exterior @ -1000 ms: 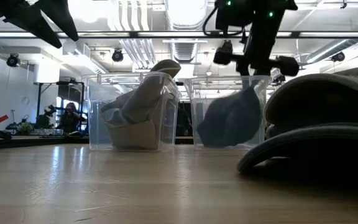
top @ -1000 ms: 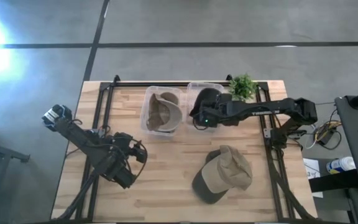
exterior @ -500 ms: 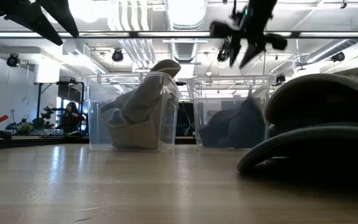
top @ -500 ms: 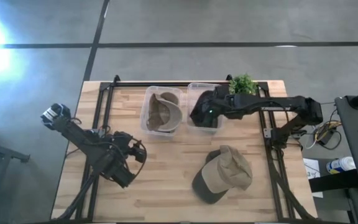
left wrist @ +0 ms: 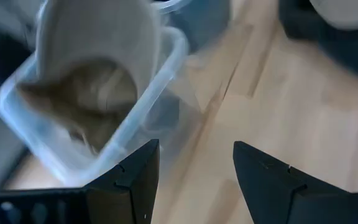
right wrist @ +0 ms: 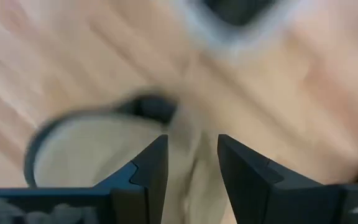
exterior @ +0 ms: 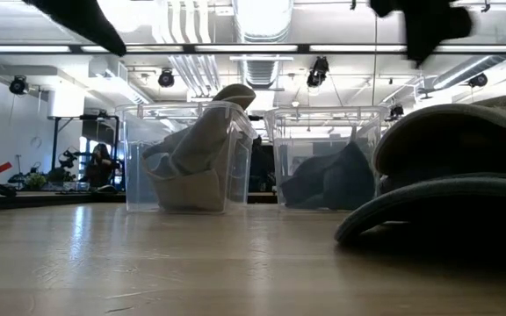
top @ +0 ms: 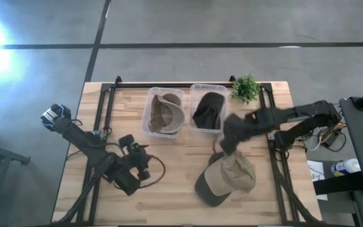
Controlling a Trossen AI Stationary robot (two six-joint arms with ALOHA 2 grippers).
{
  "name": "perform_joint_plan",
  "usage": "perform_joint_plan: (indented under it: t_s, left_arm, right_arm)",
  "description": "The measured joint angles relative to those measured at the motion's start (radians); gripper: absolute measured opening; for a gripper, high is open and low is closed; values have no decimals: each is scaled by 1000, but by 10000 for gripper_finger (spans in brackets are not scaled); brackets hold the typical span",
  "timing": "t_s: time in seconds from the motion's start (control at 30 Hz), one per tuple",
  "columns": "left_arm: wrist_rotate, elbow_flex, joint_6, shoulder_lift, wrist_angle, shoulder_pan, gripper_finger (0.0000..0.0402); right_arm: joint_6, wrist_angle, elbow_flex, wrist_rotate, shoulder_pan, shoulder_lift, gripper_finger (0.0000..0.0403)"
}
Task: Pick & Place hat
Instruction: Put the brown cap into the left transparent bin
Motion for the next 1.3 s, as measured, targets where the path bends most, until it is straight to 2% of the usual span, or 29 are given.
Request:
perform_joint_plan:
  t_s: [0.1, 0.23, 0.33, 0.4, 0.47, 0.6, 0.77, 0.97, 1.13, 1.3]
  left_arm:
    - [3, -56, 309, -1, 142, 16, 193]
    - [37, -153, 665, -1, 442, 44, 182]
    - [182, -221, 849, 0, 695, 81, 174]
    - [310, -255, 935, 3, 858, 107, 170]
    - [392, -280, 993, 7, 1000, 130, 169]
    - [417, -288, 1021, 39, 1182, 166, 168]
    - [420, -204, 1033, 171, 1225, 194, 168]
    - [441, -42, 1119, 386, 1218, 199, 168]
    - [435, 94, 1150, 513, 1194, 199, 168]
    - [413, 198, 1215, 610, 1179, 208, 168]
  right_arm:
    - [161, -4, -61, -40, 97, -9, 137]
    - [340, -2, -119, -89, 198, -6, 136]
    - [439, 31, -145, -122, 260, -7, 132]
    - [476, 83, -160, -139, 295, -8, 127]
    - [510, 149, -183, -169, 328, -10, 123]
    - [527, 297, -248, -180, 384, -8, 113]
    - [578, 467, -376, -210, 418, -8, 104]
    - [599, 683, -494, -221, 430, -8, 100]
    - [600, 873, -576, -210, 425, -8, 102]
    - [599, 931, -611, -200, 423, -8, 96]
